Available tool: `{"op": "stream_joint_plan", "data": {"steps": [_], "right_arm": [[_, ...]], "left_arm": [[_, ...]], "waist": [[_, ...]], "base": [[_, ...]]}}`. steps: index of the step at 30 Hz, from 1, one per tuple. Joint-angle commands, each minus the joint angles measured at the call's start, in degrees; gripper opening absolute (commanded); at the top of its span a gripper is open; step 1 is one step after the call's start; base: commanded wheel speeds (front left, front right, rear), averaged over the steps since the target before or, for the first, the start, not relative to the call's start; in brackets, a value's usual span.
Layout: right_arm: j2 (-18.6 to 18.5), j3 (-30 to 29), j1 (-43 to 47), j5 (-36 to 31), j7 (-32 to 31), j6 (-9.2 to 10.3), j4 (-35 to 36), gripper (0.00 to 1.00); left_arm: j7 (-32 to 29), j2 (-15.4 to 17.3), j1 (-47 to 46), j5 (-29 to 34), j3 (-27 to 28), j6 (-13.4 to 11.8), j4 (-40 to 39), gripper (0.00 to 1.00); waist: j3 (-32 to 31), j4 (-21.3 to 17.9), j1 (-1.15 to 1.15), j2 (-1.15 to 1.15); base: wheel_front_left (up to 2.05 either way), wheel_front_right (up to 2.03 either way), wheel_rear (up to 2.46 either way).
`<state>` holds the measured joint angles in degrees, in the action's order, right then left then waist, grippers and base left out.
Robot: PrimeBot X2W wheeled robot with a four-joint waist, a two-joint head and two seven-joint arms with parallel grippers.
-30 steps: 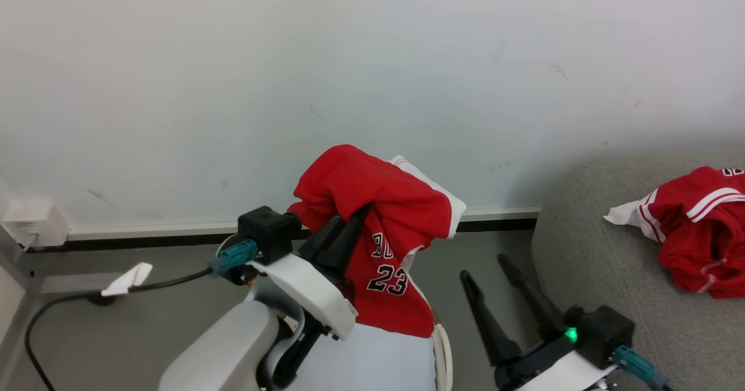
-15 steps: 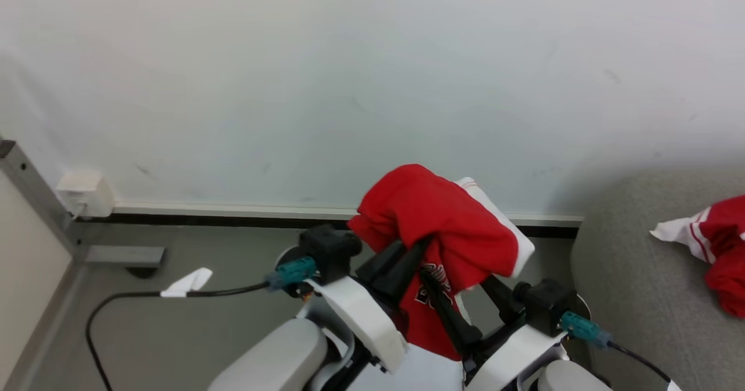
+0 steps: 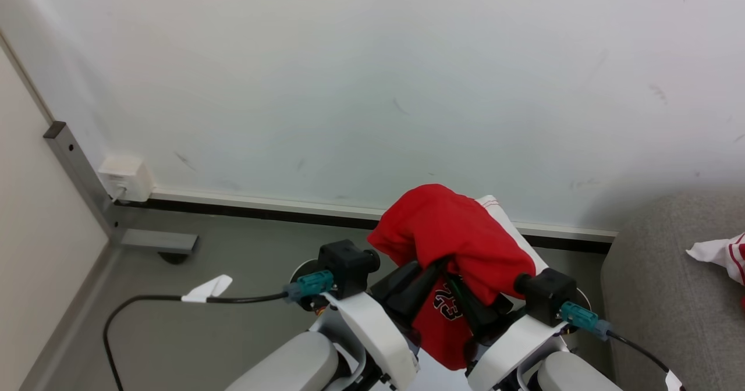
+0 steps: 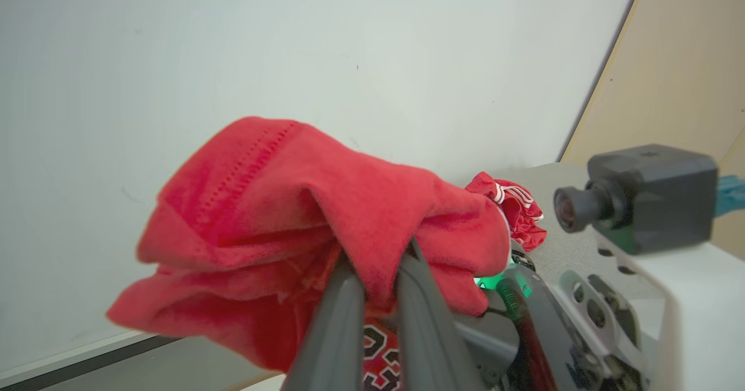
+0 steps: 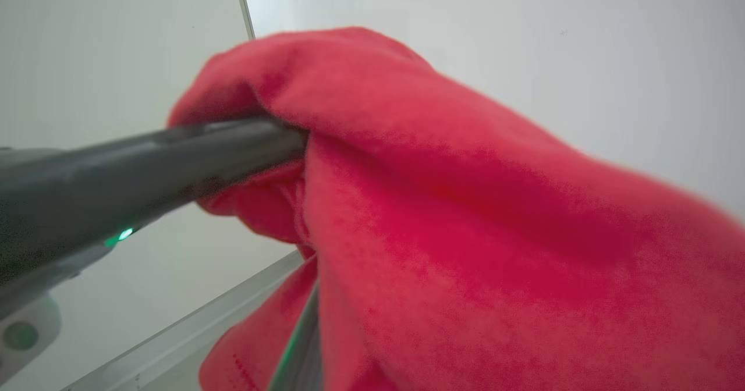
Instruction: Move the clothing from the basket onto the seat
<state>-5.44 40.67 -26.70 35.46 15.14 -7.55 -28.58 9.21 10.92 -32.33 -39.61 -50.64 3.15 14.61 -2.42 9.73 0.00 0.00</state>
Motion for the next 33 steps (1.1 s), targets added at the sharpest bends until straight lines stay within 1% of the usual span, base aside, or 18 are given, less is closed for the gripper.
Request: {"op": "stream_joint_plan", "data": {"steps": [1,6,8,9,10,16,21,28,33], "right_arm": [[-0.23,0.09,-0.19,0.39,0.00,0.13,-0.22,0.00],[-0.51,-0.06,-0.40,1.14,0.01,0.13,0.00,0.00],[-0.77,-0.73,-0.52,1.18,0.01,0.13,0.25,0.00],[-0.92,-1.19,-0.51,1.11,0.01,0.13,0.42,0.00],[-1.07,-1.67,-0.45,0.95,0.01,0.13,0.60,0.00],[-2.23,-5.78,0.87,0.34,0.00,0.13,1.91,0.00],[-4.11,-9.44,1.53,-1.40,0.01,0.13,3.07,0.00],[-7.27,-15.06,3.40,-3.86,0.01,0.13,5.97,0.00],[-9.32,-18.84,4.57,-6.39,0.01,0.13,8.83,0.00]], "left_arm": [[0.45,0.28,0.59,-0.22,0.14,-0.07,0.12,0.00],[0.81,0.47,0.77,-0.27,0.37,-0.58,0.37,0.00],[0.84,0.44,0.91,-0.35,0.46,-0.85,0.50,0.42],[0.94,0.42,1.01,-0.38,0.45,-0.98,0.56,0.84],[0.92,0.38,1.18,-0.56,0.44,-1.03,0.68,1.00],[1.12,0.48,1.74,-1.08,0.38,-1.27,1.11,1.00],[1.93,0.69,2.12,-0.55,0.10,-1.19,0.70,1.00],[3.75,0.85,2.57,0.36,0.13,-0.91,0.25,1.00],[4.64,1.31,2.84,1.10,0.30,-0.92,0.18,1.00]], "waist": [[0.00,-0.11,0.00,0.00],[0.01,-0.94,0.00,0.00],[0.05,-1.30,0.00,0.00],[0.07,-1.47,0.00,0.00],[0.10,-1.67,0.00,0.00],[0.44,-3.63,0.00,0.00],[0.77,-7.00,0.00,0.00],[1.50,-13.96,0.00,0.00],[2.22,-20.12,0.00,0.00]], "base": [[0.00,0.00,0.00],[0.00,0.00,0.00],[0.00,0.00,0.00],[0.00,0.00,0.00],[0.00,0.00,0.00],[0.00,0.00,0.00],[0.00,0.00,0.00],[0.00,0.00,0.00],[0.00,0.00,0.00]]}}
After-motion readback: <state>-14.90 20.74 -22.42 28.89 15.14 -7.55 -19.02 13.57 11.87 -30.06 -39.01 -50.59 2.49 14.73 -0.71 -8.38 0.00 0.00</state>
